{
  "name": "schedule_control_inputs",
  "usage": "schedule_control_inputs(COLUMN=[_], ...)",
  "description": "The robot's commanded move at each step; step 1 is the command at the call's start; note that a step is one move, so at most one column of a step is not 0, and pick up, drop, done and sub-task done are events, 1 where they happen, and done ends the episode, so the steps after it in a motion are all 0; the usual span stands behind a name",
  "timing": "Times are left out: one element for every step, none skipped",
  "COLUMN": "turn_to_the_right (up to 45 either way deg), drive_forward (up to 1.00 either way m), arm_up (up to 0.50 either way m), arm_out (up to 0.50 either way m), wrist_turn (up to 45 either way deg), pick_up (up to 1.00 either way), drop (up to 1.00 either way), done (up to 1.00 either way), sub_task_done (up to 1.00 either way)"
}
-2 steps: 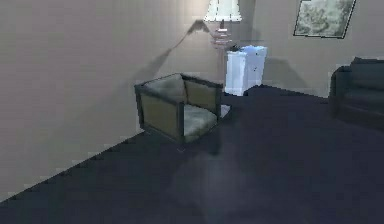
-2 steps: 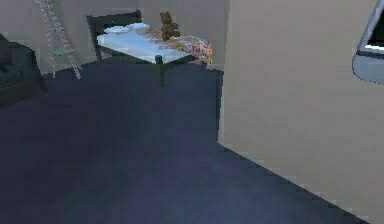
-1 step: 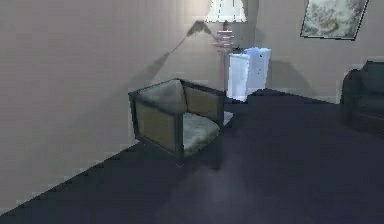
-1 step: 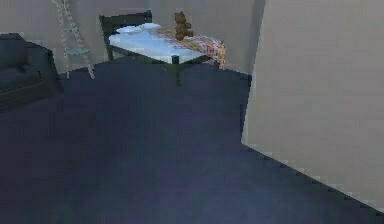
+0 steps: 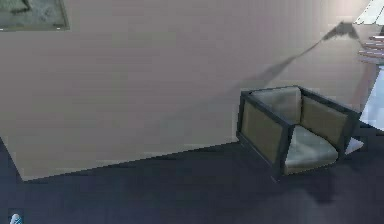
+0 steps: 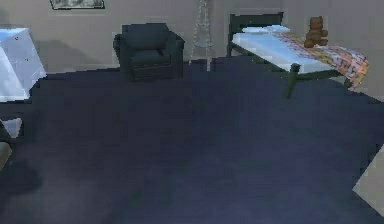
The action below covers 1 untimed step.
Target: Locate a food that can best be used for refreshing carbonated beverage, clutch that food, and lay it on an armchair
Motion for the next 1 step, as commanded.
schedule_control_inputs(turn_to_the_right=[-3.0], drive_forward=[0.00], arm_up=[0.00], arm_out=[0.00], wrist_turn=[0.0], pick_up=[0.00], drop=[0.00], done=[0.00], sub_task_done=[0.00])
